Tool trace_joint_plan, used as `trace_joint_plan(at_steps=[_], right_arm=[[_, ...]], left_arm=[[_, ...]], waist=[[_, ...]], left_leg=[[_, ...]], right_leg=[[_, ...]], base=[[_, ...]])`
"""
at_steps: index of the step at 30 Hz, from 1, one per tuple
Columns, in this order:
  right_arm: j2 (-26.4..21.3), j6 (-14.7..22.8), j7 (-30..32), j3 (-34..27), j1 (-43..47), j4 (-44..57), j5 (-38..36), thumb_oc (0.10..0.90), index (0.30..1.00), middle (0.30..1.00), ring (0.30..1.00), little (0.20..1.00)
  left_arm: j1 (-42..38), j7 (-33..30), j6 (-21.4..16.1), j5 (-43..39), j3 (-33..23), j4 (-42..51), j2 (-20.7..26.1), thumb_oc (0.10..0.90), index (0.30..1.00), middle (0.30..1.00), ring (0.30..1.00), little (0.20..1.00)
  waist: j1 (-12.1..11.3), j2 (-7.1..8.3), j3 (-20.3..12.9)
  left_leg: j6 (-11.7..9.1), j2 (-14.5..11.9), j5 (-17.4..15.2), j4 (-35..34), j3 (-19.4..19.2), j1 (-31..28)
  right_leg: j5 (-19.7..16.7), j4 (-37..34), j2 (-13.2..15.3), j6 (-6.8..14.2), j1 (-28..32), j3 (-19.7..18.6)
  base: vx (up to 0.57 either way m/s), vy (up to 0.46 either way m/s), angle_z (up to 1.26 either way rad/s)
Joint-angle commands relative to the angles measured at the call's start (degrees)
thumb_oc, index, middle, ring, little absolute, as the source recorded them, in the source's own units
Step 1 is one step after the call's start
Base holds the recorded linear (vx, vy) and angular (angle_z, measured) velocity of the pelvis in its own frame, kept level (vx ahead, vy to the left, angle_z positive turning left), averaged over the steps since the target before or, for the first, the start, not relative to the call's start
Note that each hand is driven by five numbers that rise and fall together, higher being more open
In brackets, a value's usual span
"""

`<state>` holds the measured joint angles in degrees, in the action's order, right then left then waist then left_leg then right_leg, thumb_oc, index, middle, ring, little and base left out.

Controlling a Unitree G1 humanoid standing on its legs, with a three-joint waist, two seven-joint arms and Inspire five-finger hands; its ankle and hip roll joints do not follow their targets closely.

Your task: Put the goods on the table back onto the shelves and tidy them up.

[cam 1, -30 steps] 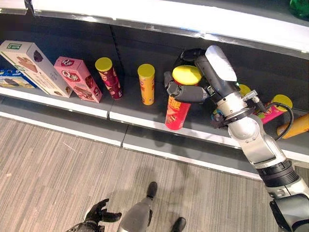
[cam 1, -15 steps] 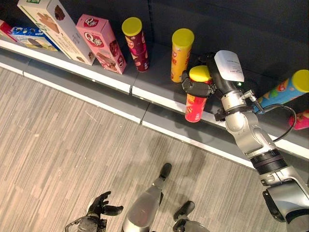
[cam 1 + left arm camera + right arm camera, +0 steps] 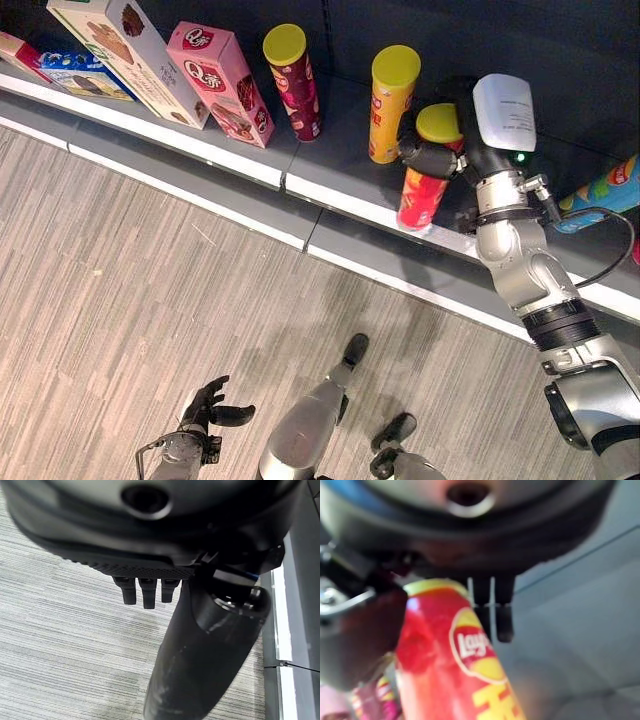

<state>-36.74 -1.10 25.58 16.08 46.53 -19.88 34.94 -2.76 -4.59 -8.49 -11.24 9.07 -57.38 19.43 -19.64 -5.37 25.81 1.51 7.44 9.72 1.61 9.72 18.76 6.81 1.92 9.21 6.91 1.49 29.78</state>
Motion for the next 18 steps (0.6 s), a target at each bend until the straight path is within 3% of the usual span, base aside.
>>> trace_joint_plan(at_steps=[1,2,4,7,11,18], right_arm=[[-3.9,1.2,7.0,-0.7,4.8,5.5,2.3,0.4,0.3,0.3,0.3,0.3],[-4.1,1.1,7.2,-0.8,4.7,5.6,2.3,0.4,0.3,0.3,0.3,0.3],[-4.9,0.2,7.5,-0.8,5.1,4.7,3.0,0.4,0.3,0.3,0.3,0.3],[-5.0,-0.5,8.6,-0.8,6.4,2.1,3.2,0.4,0.3,0.3,0.3,0.3],[-5.9,-2.0,10.6,0.6,9.1,-2.2,3.6,0.4,0.3,0.3,0.3,0.3],[-9.6,-4.7,11.8,2.4,11.1,-6.4,5.9,0.4,0.3,0.3,0.3,0.3]], left_arm=[[2.3,-2.1,-1.3,-0.9,4.4,-2.0,2.2,0.8,0.9,0.9,0.9,0.9],[2.2,-2.1,-1.3,-0.9,4.4,-2.1,2.1,0.8,0.9,0.9,0.9,0.9],[3.8,-2.1,-2.0,-2.5,5.9,5.7,3.0,0.8,0.9,0.9,0.9,0.9],[4.7,-1.6,-2.5,-2.9,6.8,6.4,3.6,0.8,0.9,0.9,0.9,0.9],[4.6,-1.1,-2.8,-3.6,7.5,7.4,4.0,0.8,0.9,0.9,0.9,0.9],[4.5,-0.8,-3.2,-4.3,7.8,8.4,4.4,0.8,0.9,0.9,0.9,0.9]], waist=[[0.1,-1.8,-6.7],[0.4,-1.33,-6.8],[0.1,-1.87,-6.7],[-0.3,-2.83,-6.3],[-0.4,-2.76,-6.0],[-0.7,-4.23,-5.5]], left_leg=[[-2.5,-1.4,-2.5,-1.1,2.8,-1.3],[-2.9,-1.4,-3.6,-1.3,2.9,-1.8],[-2.8,-1.1,-3.6,-1.3,3.1,-1.7],[-2.5,-1.0,-2.5,-0.9,3.3,-1.0],[-2.9,-0.8,-3.5,-1.1,3.7,-1.1],[-2.9,0.2,-3.2,-1.0,4.5,-0.3]], right_leg=[[2.4,9.7,3.4,-0.2,-5.7,-0.4],[3.8,9.8,3.4,-0.1,-5.3,-1.2],[3.6,9.7,3.6,-0.1,-5.3,-1.0],[2.3,9.8,3.8,-0.2,-5.8,-0.1],[3.5,10.0,4.0,0.1,-5.8,-0.9],[3.5,11.0,4.9,0.4,-6.7,-0.5]], base=[[0.08,-0.059,0.04],[0.07,-0.065,0.04],[0.03,-0.03,0.02],[-0.06,0.05,0.05],[0.03,-0.031,0.07],[0.01,0.014,0.04]])
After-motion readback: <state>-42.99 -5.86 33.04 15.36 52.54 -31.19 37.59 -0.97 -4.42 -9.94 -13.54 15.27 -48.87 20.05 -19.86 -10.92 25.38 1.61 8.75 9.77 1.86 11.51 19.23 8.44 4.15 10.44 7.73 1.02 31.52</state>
